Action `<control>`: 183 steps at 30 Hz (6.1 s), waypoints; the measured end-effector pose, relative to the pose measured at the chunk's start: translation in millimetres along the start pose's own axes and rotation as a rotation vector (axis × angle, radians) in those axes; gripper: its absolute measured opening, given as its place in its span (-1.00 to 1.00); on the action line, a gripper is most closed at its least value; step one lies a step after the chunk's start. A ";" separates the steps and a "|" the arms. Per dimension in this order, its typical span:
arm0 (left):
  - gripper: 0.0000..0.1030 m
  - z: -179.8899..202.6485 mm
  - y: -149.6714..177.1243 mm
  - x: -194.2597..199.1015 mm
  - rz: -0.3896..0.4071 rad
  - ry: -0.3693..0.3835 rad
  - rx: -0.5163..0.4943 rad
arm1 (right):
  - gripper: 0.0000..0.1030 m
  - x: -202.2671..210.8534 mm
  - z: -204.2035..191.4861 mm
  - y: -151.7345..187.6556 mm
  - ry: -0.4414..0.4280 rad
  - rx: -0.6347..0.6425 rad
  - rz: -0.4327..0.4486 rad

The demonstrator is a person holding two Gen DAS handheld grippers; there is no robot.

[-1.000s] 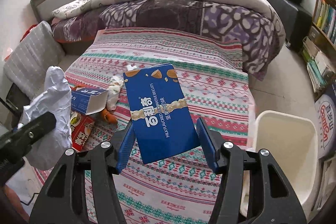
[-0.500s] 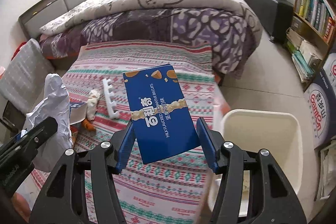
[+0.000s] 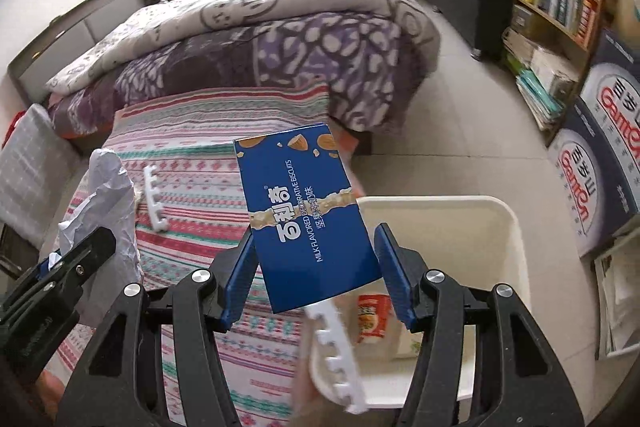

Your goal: Collect trash

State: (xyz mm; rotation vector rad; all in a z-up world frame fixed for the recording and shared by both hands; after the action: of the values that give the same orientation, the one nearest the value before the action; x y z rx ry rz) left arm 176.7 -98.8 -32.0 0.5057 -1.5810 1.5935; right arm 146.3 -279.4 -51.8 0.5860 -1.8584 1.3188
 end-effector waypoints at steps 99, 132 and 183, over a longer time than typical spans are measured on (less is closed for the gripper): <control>0.06 -317.5 27.2 5.0 -0.359 -0.214 0.337 | 0.85 -34.1 -159.1 25.8 -0.085 0.422 0.012; 0.07 -381.1 -11.1 113.6 -0.020 -0.066 0.723 | 0.04 -109.3 -405.2 49.7 -0.355 1.234 -0.259; 0.07 -127.1 -20.2 44.7 0.109 -0.195 0.183 | 0.12 11.6 -145.7 -1.0 0.027 0.219 0.159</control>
State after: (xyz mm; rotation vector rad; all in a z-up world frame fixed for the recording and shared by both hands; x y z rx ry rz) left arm 198.9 32.2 -1.9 0.7017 -1.6375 1.8288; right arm 187.1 -143.3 -17.3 0.5376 -1.7815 1.6410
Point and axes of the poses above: each gripper's, at about its wrist camera, not at the fingertips, and x roughly against the way its jaws point, z to its right, y to its underside, the point moved 1 cm from there along -x, roughly the way its jaws point, and after that the axes turned 1 degree about x, right-handed, at the moved point
